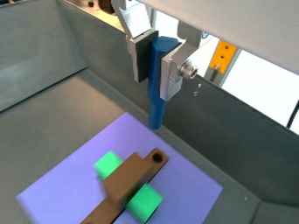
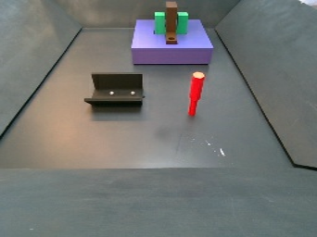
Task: Pick up the blue object. Move up. Move to above the board. Insert the blue object.
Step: Insert the blue object.
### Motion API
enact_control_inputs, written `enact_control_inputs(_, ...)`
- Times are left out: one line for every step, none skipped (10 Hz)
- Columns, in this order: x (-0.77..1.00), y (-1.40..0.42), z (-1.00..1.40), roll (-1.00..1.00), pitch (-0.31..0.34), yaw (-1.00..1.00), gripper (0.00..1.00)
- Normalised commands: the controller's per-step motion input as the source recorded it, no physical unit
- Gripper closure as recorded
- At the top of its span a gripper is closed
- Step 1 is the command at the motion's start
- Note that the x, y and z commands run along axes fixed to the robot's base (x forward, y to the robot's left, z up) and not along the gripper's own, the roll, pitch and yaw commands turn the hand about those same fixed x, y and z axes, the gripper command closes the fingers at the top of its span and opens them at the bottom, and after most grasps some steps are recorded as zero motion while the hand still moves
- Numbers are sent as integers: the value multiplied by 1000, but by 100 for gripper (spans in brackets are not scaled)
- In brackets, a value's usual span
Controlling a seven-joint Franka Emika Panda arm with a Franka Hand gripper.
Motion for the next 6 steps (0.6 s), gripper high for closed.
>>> enact_control_inputs(134,-440,-754,287,-67,-77,100)
enact_control_inputs(60,-314,-863,260,-11,-154,100)
enact_control_inputs(0,-143,-909,221,-19,-220,100)
enact_control_inputs(-29,0,-849,90,0,-271,100)
enact_control_inputs(0,0,-709,0,0,-357,100)
enact_control_inputs(0,0,-671,-26,0,-357,100)
